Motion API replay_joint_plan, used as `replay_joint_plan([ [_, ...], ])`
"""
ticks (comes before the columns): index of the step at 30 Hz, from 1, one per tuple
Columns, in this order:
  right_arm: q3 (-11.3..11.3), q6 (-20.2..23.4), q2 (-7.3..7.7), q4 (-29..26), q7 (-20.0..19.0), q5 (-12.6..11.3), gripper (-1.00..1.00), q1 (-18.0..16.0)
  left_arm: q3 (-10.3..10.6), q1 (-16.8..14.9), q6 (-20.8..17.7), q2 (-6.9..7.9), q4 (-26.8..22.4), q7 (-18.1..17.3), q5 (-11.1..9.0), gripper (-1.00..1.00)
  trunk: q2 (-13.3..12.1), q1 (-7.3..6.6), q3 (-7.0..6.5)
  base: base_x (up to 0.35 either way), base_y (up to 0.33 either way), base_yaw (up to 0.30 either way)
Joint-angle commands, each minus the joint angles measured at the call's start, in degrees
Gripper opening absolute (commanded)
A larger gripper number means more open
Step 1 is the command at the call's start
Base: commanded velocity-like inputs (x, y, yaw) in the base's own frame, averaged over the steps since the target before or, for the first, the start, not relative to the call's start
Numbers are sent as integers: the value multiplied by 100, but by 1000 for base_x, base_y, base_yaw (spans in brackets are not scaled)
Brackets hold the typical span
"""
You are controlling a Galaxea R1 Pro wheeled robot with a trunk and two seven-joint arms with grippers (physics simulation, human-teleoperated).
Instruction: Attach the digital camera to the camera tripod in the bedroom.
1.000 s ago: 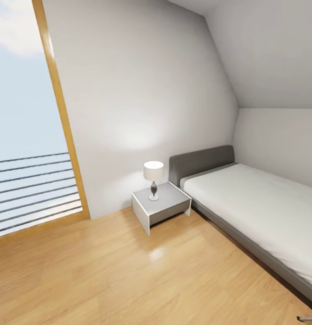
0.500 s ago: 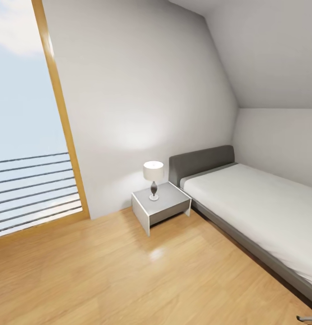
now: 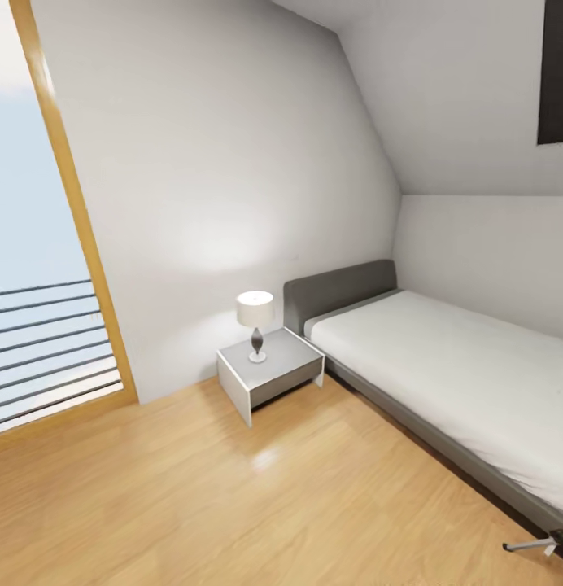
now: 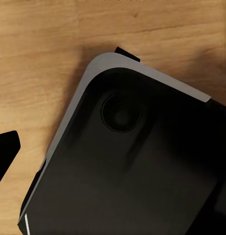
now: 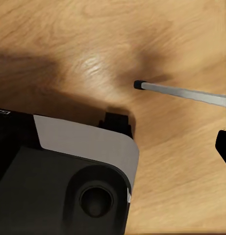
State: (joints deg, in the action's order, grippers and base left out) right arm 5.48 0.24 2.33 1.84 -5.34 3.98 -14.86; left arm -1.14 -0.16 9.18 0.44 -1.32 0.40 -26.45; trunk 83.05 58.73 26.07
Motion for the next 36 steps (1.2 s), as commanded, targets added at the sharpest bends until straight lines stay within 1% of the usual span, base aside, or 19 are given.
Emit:
replay_joint_plan([
  [1,32,2,0,10,-11,41,100,-8,-9,-2,14,0,0,4,-1,100,3,0,6,0,0,-240],
  [9,32,0,3,10,-11,41,100,-8,-9,-2,14,0,0,4,-7,100,3,0,6,0,0,-232],
  [14,32,-3,4,10,-11,41,100,-8,-11,-2,14,0,0,4,-11,100,3,0,6,0,0,-121],
  [28,32,2,-21,10,-11,65,100,-8,-29,-2,14,0,0,4,-69,100,3,0,6,0,0,-25],
  [36,32,2,0,10,-11,73,100,-8,-44,-2,-1,1,0,4,-82,100,3,0,6,0,0,-1],
])
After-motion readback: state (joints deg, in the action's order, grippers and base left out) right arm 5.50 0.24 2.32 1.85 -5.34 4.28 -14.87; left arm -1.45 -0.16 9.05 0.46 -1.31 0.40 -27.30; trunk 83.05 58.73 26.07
